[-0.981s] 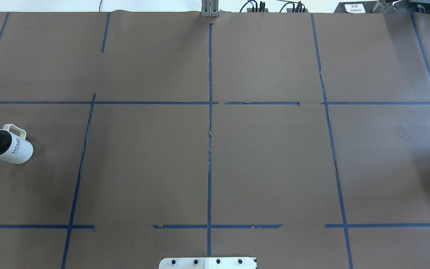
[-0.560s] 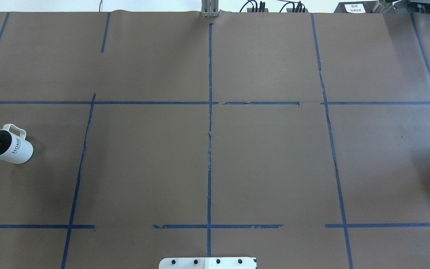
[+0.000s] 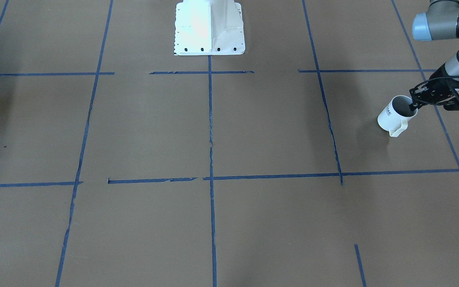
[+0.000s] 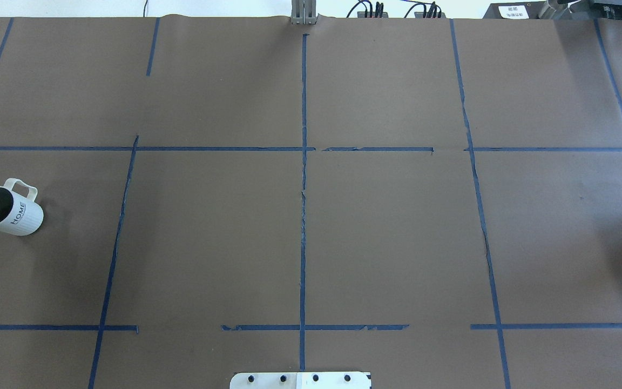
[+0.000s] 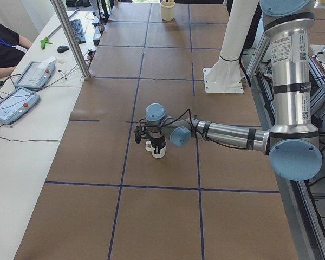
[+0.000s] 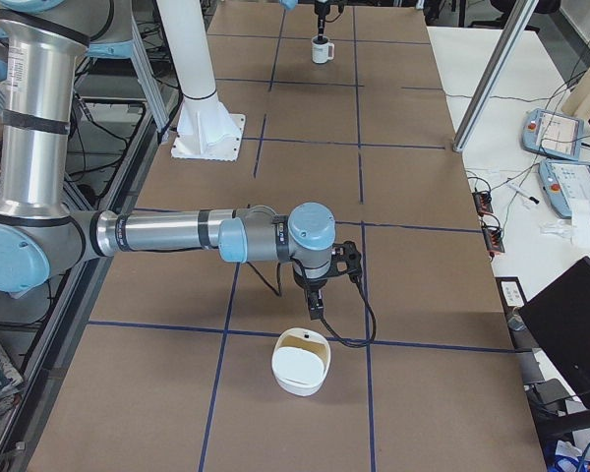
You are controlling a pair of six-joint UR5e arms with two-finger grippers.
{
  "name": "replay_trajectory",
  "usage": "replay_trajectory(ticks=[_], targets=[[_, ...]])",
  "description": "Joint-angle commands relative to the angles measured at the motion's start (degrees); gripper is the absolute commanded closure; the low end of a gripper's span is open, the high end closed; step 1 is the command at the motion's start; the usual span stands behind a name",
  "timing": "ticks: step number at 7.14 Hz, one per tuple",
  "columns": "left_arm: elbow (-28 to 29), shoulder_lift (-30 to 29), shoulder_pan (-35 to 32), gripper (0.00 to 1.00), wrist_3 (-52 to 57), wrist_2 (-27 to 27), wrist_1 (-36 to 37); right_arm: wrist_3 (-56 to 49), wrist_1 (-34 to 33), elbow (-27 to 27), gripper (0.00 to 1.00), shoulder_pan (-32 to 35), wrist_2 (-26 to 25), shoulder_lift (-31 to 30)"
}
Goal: Left arm hands cup to right arm to dump lemon
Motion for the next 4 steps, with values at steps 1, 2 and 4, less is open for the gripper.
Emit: replay_trajectory(ticks=[1,2,4], targets=[[-1.4,-0.4,-3.5,1.0,-0.2,-0.3,0.7,0.1,0.4,0.3,0.0,0.0,0.2,0.0],[-1.7,-1.2,-4.0,1.0,-5.1,-0.5,0.8,0.1,3.0,0.2,0.0,0.0,0.3,0.0],[-3.3,-6.0,-3.9,1.0,-21.0,-0.6,0.8,-0.4,16.4,-4.2,0.01,-6.8,-1.0,6.0]])
